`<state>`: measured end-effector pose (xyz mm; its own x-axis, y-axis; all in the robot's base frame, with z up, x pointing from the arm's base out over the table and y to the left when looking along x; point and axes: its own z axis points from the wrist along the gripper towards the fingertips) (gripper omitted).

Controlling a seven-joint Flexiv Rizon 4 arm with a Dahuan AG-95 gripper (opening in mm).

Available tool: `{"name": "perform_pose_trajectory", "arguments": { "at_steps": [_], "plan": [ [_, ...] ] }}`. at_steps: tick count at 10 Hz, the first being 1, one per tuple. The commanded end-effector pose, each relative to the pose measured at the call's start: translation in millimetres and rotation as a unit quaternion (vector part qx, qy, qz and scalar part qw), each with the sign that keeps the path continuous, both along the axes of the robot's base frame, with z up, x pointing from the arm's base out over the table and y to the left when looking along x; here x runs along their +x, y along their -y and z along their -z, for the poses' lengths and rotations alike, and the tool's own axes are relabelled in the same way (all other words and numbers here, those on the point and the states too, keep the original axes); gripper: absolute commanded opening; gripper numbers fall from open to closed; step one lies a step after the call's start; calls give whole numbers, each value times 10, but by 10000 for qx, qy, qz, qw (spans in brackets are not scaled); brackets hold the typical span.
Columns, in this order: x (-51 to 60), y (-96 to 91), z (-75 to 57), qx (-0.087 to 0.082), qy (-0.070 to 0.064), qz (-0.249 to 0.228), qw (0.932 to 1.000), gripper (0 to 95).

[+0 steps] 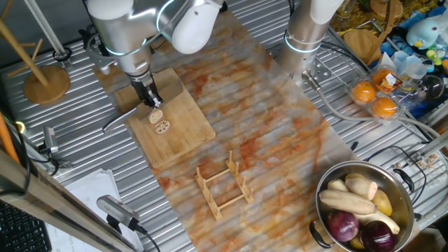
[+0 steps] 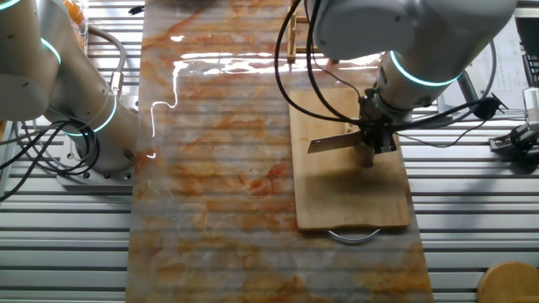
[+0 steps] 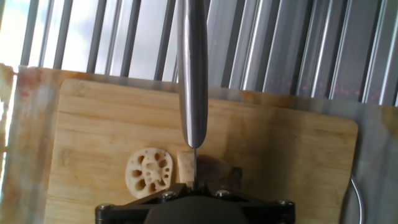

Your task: Slice the lotus root

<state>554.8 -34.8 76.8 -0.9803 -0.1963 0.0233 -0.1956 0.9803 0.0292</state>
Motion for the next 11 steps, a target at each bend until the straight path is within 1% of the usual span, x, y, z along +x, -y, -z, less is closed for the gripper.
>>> {"name": "perform_pose_trajectory", "arguments": {
  "at_steps": [1,3,4,8,9,10,11],
  "plan": [
    [-16,4,-18,12,27,-45,10000,0],
    [-30,8,-9,9,47,-86,10000,0],
    [-32,9,-7,4,48,-107,9999,190],
    [-34,10,-6,-23,105,-93,9999,190],
    [-35,9,-9,-23,133,-72,9999,0],
    [-40,5,-24,-16,162,-47,9999,0],
    [-53,-3,-53,-9,142,-36,9999,0]
  ]
}}
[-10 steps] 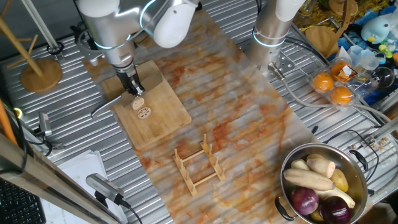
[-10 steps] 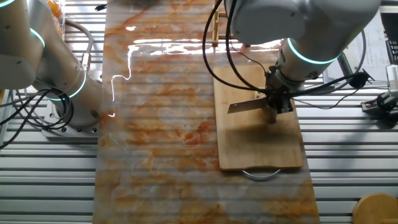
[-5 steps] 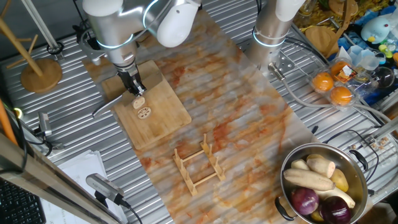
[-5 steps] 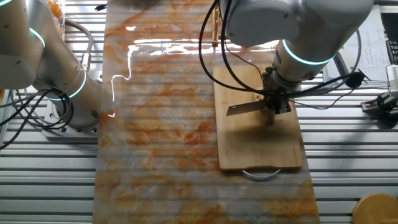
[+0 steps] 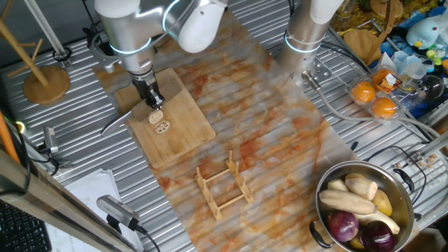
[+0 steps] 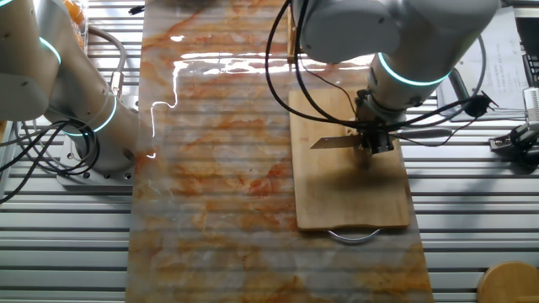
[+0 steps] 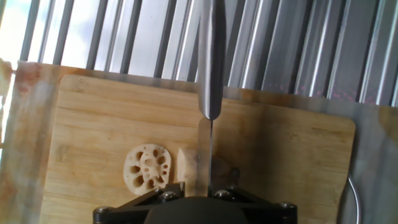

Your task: Slice the lotus root

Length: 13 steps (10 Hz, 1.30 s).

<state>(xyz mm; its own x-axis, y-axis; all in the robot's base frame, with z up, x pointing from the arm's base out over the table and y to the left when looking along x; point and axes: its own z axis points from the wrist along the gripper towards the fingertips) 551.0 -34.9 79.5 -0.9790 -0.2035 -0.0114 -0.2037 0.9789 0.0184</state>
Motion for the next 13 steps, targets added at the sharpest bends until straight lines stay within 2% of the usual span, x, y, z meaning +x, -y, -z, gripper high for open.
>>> {"name": "perform_pose_trajectory", "arguments": {
  "at_steps": [1,3,4,6,8,9,10,11,13],
  "plan": [
    [-41,-3,-35,3,-78,1,10000,0],
    [-129,33,37,26,-49,-19,10000,0],
    [-174,49,64,34,-93,-43,9999,0],
    [-187,58,38,24,-196,-63,9998,0],
    [-188,82,130,47,-198,-47,9998,0],
    [-204,94,166,74,-345,-61,9994,0],
    [-229,104,195,47,-310,-78,9995,0],
    [-255,110,206,81,-344,-71,9993,0],
    [-292,120,234,33,-375,-85,9993,0]
  ]
}}
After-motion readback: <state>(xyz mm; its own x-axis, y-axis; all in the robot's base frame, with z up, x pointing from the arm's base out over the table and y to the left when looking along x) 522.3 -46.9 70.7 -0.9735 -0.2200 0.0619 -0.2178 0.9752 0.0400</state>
